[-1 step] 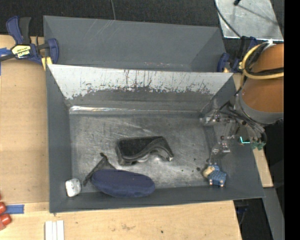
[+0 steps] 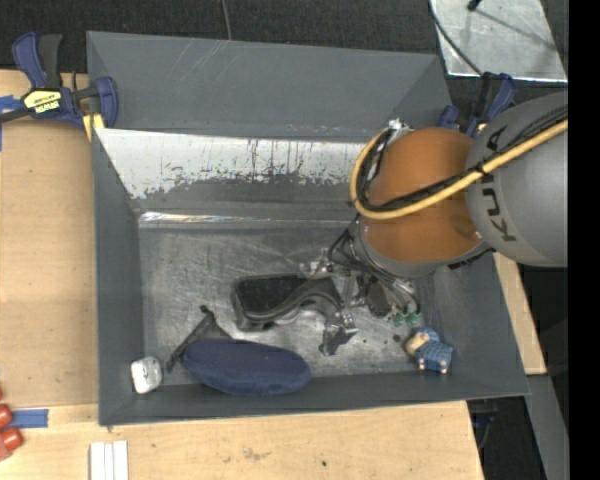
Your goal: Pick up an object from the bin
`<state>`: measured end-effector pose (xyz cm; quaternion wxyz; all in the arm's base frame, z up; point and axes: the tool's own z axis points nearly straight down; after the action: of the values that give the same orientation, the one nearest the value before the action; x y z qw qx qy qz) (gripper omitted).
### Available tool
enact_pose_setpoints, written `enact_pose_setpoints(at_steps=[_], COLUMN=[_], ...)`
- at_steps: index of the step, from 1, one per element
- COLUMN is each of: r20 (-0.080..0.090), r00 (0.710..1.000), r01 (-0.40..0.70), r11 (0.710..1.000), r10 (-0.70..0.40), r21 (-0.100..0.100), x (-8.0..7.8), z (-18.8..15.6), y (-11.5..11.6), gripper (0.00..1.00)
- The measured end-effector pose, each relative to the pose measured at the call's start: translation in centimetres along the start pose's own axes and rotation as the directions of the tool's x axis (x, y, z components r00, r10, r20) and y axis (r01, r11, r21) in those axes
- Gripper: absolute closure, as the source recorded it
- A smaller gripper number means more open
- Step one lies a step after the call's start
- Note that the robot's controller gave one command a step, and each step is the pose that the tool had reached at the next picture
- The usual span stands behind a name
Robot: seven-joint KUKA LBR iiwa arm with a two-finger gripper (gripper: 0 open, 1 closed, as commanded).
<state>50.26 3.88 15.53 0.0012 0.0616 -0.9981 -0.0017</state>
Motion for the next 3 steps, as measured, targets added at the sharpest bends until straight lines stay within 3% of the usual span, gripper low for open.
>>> enact_pose_setpoints(at_steps=[1, 2, 3], r20=[0.004, 0.008, 0.001], r00=[0.998, 0.998, 0.948], r01=[-0.068, -0.070, 0.319], r11=[0.998, 0.998, 0.948], r10=[0.068, 0.070, -0.319], r21=[0.001, 0.003, 0.006], x=[-4.0, -4.1, -1.9], z=[7.6, 7.1, -2.4], y=[5.3, 4.9, -6.3], gripper=[0.00, 1.00, 1.00])
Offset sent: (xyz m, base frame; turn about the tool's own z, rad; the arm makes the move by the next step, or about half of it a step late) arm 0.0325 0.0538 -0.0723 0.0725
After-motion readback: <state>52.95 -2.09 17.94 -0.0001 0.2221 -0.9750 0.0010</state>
